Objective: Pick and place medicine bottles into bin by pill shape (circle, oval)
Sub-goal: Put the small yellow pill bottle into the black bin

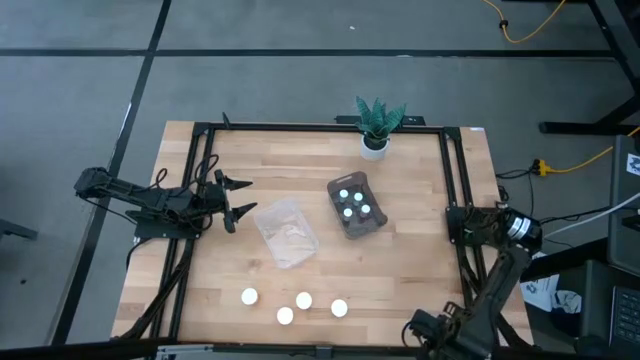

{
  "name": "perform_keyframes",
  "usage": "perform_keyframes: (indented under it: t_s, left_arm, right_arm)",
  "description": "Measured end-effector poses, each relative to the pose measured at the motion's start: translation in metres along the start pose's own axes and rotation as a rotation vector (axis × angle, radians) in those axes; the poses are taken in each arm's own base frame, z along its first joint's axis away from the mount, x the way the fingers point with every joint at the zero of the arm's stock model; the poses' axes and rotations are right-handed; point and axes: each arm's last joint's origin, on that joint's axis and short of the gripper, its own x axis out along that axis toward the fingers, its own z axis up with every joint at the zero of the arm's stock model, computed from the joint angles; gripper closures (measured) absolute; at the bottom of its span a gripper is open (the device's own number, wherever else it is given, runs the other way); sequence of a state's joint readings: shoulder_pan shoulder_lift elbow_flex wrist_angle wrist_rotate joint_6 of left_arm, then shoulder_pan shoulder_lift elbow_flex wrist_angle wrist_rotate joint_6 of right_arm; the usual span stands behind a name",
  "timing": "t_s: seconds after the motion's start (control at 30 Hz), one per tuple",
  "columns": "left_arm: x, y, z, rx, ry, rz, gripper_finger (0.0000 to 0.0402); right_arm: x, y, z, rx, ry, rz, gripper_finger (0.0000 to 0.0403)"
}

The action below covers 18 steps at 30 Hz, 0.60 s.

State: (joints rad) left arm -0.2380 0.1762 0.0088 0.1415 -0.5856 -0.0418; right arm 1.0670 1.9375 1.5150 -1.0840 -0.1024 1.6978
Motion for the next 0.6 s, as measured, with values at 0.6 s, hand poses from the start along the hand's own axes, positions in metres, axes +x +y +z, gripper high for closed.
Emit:
perform_keyframes:
  t_s: [0.6]
  left_arm:
    - [0.0, 0.0, 0.0, 0.0, 0.0, 0.0, 0.0097]
  right_arm:
    - [-0.001, 0.003, 0.028, 0.073, -0.03, 0.007, 0.0129]
